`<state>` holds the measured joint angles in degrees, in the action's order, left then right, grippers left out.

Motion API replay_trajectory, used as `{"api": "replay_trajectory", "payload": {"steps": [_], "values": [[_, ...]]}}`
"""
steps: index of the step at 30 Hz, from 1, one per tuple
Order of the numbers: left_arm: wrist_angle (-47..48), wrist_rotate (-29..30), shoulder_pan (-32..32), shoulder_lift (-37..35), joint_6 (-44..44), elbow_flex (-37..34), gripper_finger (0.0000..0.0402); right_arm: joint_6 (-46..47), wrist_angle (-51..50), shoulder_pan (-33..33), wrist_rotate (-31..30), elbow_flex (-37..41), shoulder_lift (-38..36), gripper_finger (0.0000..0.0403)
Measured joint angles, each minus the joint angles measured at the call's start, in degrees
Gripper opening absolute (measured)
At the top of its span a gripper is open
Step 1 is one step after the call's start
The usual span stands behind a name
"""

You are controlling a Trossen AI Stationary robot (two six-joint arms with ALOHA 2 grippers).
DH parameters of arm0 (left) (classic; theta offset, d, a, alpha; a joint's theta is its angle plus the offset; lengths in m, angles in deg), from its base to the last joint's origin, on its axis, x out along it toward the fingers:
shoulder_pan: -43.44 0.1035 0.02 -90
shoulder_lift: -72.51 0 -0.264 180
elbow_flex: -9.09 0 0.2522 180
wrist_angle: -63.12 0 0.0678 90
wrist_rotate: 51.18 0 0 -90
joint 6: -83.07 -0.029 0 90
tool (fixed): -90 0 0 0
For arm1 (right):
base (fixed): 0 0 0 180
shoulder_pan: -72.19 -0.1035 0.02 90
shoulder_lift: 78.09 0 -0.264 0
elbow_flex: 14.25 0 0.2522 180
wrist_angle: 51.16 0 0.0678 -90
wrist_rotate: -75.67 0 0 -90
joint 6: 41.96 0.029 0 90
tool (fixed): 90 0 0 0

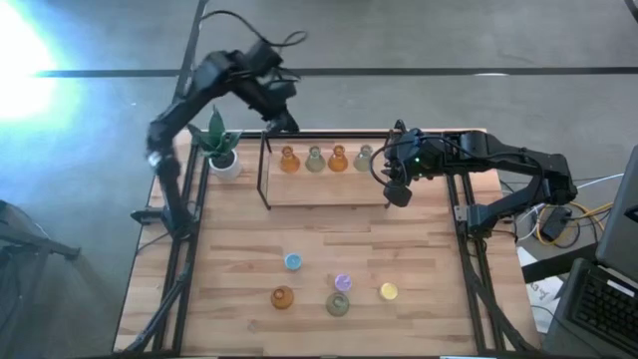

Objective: Pick & Place candle stick holders
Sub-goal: Put the yellow candle on the shelf

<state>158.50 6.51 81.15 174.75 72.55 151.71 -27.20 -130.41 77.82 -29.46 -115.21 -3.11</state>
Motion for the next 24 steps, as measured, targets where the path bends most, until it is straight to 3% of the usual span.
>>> {"api": "replay_trajectory", "payload": {"steps": [3, 9, 16, 24], "values": [[-3.3, 1.6, -4.6, -6.5, 0.1, -2.5, 0.0071, -0.1, -0.1, 0.0, 0.0, 0.0, -0.2, 0.0084], [-8.4, 20.4, -22.5, -17.1, 2.9, -9.2, 0.0044, 0.9, -0.3, -0.2, 0.1, 0.0, -0.8, 0.007], [-13.1, 37.2, -41.8, -26.5, 18.7, -23.9, 0.0021, 3.8, -2.6, -4.1, 3.8, 0.0, -1.0, 0.0064], [-17.1, 49.9, -54.7, -33.9, 35.9, -40.0, 0.001, 16.7, -7.6, -17.5, 4.9, 0.0, -1.0, 0.0063]]}}
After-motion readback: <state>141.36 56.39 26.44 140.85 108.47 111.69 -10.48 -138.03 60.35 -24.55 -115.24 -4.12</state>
